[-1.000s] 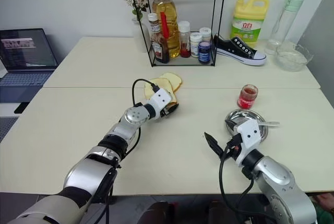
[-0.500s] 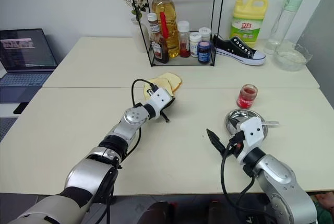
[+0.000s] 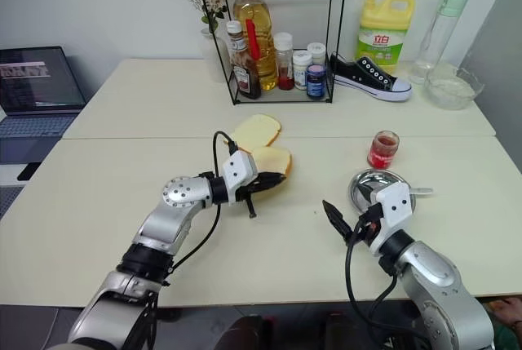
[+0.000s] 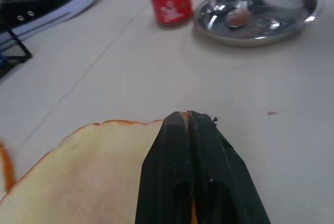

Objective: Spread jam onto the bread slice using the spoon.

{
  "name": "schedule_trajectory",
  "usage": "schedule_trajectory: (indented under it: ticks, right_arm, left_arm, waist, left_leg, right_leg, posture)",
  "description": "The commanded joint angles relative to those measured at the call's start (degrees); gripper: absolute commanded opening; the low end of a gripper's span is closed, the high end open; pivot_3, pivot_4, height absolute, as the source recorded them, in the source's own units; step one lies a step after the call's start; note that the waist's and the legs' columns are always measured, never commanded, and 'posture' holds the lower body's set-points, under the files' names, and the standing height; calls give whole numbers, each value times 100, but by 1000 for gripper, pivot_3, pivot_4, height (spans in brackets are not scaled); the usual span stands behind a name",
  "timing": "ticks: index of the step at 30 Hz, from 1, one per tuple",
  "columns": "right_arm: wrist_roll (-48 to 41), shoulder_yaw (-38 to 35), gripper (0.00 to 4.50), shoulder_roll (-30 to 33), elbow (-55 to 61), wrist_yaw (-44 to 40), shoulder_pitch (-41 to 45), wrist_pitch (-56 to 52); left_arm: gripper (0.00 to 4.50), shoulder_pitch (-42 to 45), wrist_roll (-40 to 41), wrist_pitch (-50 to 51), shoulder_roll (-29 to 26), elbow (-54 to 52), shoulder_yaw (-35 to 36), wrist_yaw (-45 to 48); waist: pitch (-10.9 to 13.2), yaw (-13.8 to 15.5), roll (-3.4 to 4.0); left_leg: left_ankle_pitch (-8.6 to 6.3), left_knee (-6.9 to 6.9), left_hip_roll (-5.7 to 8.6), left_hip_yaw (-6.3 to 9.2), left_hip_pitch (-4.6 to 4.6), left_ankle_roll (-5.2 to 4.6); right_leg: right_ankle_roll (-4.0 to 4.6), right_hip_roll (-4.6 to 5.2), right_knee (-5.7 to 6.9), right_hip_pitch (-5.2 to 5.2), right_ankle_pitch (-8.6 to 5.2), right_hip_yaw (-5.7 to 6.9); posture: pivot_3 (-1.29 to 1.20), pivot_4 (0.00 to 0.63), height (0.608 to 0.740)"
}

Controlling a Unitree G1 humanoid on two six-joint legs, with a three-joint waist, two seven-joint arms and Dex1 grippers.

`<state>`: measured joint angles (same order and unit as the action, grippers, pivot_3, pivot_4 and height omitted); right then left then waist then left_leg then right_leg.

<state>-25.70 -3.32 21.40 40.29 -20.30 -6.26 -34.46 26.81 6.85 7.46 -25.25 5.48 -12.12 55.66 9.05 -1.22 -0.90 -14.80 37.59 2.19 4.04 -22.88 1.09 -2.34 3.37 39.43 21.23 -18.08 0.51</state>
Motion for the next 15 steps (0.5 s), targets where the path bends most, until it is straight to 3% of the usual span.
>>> schedule_trajectory:
  ticks: [1, 9, 15]
  right_arm:
    - [-98, -118, 4500, -9, 200, 71, 30, -3]
    - [-190, -169, 4500, 14, 254, 140, 38, -91]
    - [-183, -173, 4500, 47, 205, 142, 18, -59]
  left_arm:
    - [37, -345, 301, 817, -221, -962, -27, 122]
    - [37, -850, 1153, 2236, -605, -2337, 7, 420]
    - [37, -727, 1240, 2422, -465, -2509, -241, 315]
  waist:
    - [0, 1, 0]
    - [1, 19, 0]
    - [1, 20, 1]
  left_leg:
    - [0, 0, 0, 0, 0, 0]
    - [-1, 2, 0, 2, -1, -1]
    - [-1, 2, 0, 1, 0, -1]
  right_leg:
    - [0, 0, 0, -1, 0, 1]
    - [0, 0, -2, -3, 0, 4]
    - [0, 0, -1, -4, 0, 3]
  posture:
    - [0, 150, 740]
    - [0, 150, 740]
    - [0, 150, 740]
